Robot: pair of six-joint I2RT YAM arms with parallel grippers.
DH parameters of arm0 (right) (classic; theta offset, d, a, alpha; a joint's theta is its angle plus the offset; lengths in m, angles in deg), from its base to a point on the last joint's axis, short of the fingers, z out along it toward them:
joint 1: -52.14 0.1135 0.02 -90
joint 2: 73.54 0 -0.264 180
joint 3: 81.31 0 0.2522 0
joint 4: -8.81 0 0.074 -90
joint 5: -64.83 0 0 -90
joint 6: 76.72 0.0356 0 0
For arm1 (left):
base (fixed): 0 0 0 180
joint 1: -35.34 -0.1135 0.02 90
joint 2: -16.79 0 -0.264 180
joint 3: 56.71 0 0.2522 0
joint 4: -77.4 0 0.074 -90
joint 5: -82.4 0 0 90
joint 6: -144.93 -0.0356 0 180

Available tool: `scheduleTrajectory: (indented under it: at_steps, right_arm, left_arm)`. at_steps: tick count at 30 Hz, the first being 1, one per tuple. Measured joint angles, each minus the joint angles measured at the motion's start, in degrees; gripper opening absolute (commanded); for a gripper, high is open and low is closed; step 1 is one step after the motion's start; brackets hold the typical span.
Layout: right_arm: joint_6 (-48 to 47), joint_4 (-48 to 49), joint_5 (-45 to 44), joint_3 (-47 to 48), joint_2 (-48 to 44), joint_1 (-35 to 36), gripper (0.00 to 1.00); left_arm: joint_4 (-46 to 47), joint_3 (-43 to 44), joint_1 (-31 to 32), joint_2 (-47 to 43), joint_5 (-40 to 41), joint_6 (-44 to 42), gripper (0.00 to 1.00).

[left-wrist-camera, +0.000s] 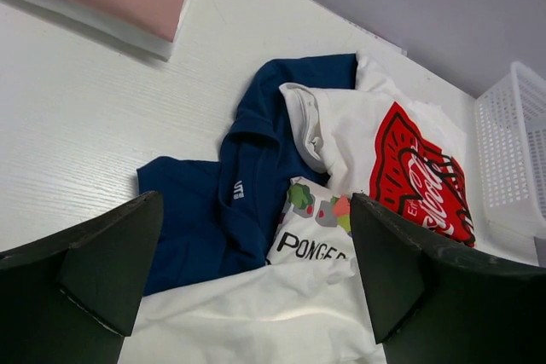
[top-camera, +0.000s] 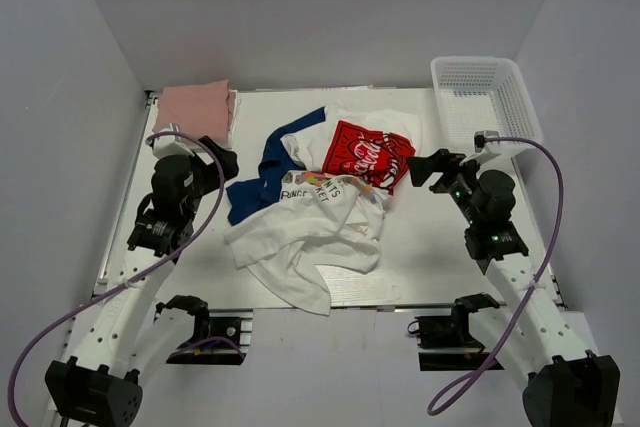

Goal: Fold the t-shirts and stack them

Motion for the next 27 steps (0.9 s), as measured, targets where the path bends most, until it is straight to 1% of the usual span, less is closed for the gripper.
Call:
scheduleTrajectory:
  at_steps: [4, 7, 9, 11, 13, 15, 19, 21, 23, 27]
  right_arm:
    - [0.4, -1.6, 0.7, 0.6, -0.8, 0.0, 0.90]
    - [-1.8, -2.5, 2.7, 0.7, -0.7, 0.1, 0.90]
    - [-4.7, -5.8, 5.7, 3.1, 2.4, 0.7, 0.90]
    - [-6.9, -7.6, 7.8, 6.6, 6.8, 2.9, 0.90]
    - [-8.7, -9.0, 7.7, 9.0, 11.5, 7.2, 0.90]
    - [-10.0, -11.1, 6.8, 11.1, 15.9, 13.4, 0.90]
    - [-13.0, -14.1, 1.9, 16.3, 26.9, 25.3, 0.90]
    - [-13.5, -15.1, -1.4, 18.1, 31.8, 29.6, 0.90]
    - [-13.5, -15.7, -5.2, 18.8, 35.9, 32.7, 0.90]
    - [-12.7, -16.9, -12.6, 19.1, 42.3, 35.9, 0.90]
  left_arm:
    - [-0.1, -0.1, 0.0, -0.9, -0.1, 0.2, 1.00]
    - [-0.3, -0.1, 0.0, -1.0, -0.4, 0.2, 1.00]
    - [-0.5, -0.1, 0.0, -1.0, -0.6, 0.2, 1.00]
    - [-0.7, -0.1, 0.0, -0.7, -0.9, 0.2, 1.00]
    - [-0.7, -0.1, 0.0, -0.1, -1.1, 0.2, 1.00]
    - [-1.2, -0.1, 0.0, 0.7, -1.3, 0.2, 1.00]
    - [-2.5, -0.1, 0.0, 1.7, -1.3, 0.2, 1.00]
    - [-3.0, -0.1, 0.0, 1.7, -1.2, 0.2, 1.00]
    - [-3.2, -0.1, 0.0, 1.6, -1.2, 0.2, 1.00]
    - [-3.2, -0.8, 0.0, 1.5, -0.6, 0.2, 1.00]
